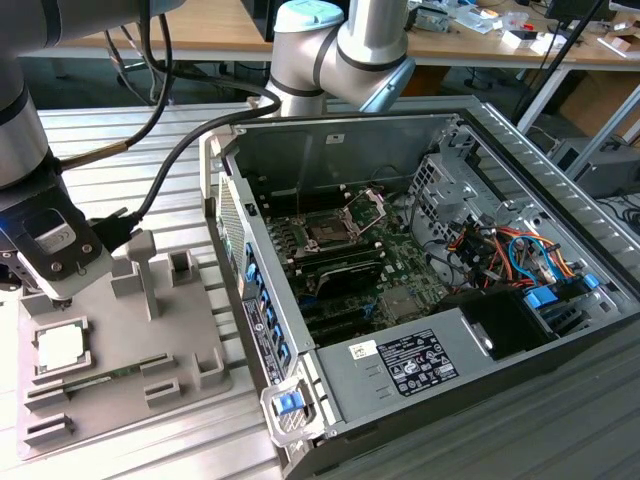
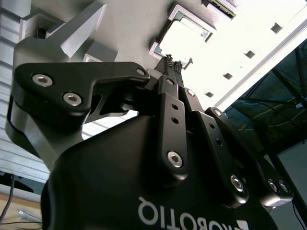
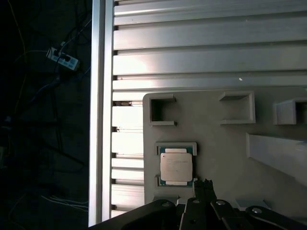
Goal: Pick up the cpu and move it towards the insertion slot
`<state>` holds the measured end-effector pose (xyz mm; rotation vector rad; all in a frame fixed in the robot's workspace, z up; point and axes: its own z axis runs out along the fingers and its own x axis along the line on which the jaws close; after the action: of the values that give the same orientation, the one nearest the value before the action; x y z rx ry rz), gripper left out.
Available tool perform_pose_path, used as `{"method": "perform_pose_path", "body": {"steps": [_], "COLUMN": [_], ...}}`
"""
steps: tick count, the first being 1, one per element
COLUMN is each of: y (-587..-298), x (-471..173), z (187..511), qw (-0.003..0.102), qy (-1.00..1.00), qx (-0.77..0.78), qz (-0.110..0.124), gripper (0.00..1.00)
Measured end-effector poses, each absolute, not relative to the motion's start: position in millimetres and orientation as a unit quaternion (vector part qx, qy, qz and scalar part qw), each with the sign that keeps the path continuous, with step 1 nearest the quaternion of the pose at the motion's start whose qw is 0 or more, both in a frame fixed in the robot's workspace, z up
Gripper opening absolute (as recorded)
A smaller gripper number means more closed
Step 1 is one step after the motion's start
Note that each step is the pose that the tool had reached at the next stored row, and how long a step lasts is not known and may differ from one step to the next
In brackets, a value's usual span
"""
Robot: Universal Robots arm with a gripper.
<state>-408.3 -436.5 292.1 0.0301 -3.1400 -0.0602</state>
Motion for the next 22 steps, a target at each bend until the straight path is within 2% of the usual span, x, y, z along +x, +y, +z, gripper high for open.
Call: {"method": "perform_pose_path", "body": {"steps": [22], "y": [-440.1], "x": [-411.5], "z": [283.3], "qw": [0.000], "qy": [-1.000], "qx": [0.010], "qz": [-0.019], "gripper": [0.11]}}
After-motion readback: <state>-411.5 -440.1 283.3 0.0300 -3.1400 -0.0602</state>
